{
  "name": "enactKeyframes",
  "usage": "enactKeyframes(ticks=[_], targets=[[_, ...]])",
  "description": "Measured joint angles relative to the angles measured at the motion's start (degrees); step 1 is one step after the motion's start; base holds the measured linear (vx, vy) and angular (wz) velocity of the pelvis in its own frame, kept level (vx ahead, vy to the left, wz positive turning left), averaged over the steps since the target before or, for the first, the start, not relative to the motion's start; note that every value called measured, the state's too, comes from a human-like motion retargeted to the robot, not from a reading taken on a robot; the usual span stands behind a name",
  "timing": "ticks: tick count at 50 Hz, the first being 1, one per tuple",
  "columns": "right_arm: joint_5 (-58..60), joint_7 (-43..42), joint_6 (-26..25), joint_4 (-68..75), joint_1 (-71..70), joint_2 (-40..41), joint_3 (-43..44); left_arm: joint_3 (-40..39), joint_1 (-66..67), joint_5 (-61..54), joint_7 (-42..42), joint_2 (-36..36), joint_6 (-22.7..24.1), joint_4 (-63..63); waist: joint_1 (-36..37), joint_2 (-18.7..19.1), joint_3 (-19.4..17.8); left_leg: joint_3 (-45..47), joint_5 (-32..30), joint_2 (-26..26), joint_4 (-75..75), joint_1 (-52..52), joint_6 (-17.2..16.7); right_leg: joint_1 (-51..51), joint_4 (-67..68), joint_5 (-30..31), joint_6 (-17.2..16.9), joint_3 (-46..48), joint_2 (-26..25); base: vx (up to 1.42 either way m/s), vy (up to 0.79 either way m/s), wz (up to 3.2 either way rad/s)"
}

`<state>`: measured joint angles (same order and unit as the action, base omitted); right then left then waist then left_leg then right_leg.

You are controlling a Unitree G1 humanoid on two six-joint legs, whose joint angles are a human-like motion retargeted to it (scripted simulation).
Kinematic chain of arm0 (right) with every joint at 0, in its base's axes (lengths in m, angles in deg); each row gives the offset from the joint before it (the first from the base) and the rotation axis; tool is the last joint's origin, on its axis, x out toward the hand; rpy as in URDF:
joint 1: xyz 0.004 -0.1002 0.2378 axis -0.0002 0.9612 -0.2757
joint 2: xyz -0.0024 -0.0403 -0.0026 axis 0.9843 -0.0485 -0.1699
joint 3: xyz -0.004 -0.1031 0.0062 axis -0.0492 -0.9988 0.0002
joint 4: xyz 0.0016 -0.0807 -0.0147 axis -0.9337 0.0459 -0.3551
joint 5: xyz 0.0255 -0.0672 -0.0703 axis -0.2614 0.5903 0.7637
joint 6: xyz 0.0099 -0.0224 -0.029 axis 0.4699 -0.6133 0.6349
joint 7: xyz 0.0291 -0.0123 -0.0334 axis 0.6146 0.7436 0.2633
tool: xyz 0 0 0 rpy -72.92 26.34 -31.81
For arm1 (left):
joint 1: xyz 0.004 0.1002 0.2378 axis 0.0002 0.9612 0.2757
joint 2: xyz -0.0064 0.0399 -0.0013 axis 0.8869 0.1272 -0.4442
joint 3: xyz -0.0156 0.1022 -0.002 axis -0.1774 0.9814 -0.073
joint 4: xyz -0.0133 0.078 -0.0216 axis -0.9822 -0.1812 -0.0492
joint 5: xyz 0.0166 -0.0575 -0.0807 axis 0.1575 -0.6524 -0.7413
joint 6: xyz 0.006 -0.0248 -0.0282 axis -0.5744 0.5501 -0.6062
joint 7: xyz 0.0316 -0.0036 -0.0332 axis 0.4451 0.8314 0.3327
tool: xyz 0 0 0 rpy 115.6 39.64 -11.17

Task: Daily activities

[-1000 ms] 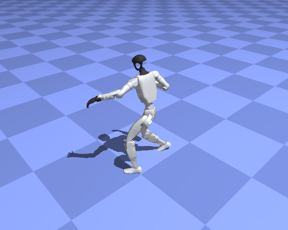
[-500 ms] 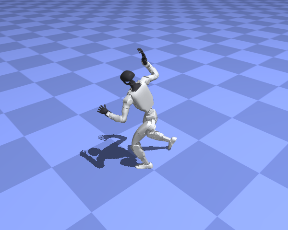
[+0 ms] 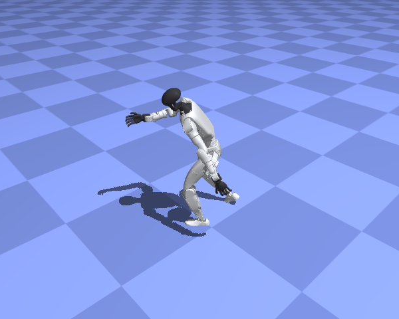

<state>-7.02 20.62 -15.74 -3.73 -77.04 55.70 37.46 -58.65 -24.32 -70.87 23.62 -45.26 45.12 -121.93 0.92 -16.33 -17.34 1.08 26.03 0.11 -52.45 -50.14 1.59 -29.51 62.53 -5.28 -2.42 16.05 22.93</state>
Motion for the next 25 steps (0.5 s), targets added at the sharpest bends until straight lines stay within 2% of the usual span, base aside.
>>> enactKeyframes(ticks=[2,5,7,12,17,25], targets=[[5.61,1.42,-1.17,-5.81,7.84,2.76,0.34,-1.61,3.00,-0.11,1.02,-1.18,0.09,0.89,0.07,0.54,0.31,0.41,-1.01,-0.88,2.39,1.42,0.09,-1.89,0.35,-4.90,0.38,-1.51,-0.86,0.00,0.05,0.20],[13.05,4.61,-3.57,-10.53,17.19,5.35,-0.93,-2.55,6.51,0.18,2.11,-3.01,0.28,2.26,-0.19,1.09,0.50,0.49,-1.94,-2.63,4.45,3.55,0.26,-4.95,0.69,-17.44,0.77,-5.98,-4.49,0.01,0.02,0.19],[17.80,7.01,-5.36,-10.85,21.99,6.51,-2.86,-2.36,7.80,0.58,2.36,-4.25,0.31,3.12,-0.06,1.25,0.53,0.83,-1.82,-3.40,5.31,5.37,0.50,-6.34,2.21,-20.42,0.89,-7.30,-5.35,0.04,0.06,-0.06],[29.55,13.38,-9.18,-4.16,30.40,9.74,-9.51,-0.36,7.47,1.73,2.62,-7.72,0.18,4.96,0.59,1.59,1.33,1.33,-0.60,-4.11,6.39,9.64,0.99,-8.58,4.13,-25.85,1.96,-8.51,-7.69,0.06,0.03,-0.25],[39.47,18.67,-10.78,6.46,35.87,14.19,-14.90,2.19,2.91,1.93,1.43,-11.01,0.52,7.28,1.13,1.87,2.78,1.37,1.09,-3.58,7.38,13.87,1.20,-8.47,1.46,-30.02,3.12,-8.55,-10.07,0.11,-0.01,-0.29],[44.31,20.45,-10.67,14.38,43.66,17.96,-14.95,4.55,-4.85,1.08,-1.12,-13.08,2.82,13.56,0.76,3.60,5.13,0.33,3.25,-1.80,9.57,20.89,1.00,-3.67,-10.00,-28.77,2.44,-9.75,-13.99,0.14,-0.05,-0.17]])
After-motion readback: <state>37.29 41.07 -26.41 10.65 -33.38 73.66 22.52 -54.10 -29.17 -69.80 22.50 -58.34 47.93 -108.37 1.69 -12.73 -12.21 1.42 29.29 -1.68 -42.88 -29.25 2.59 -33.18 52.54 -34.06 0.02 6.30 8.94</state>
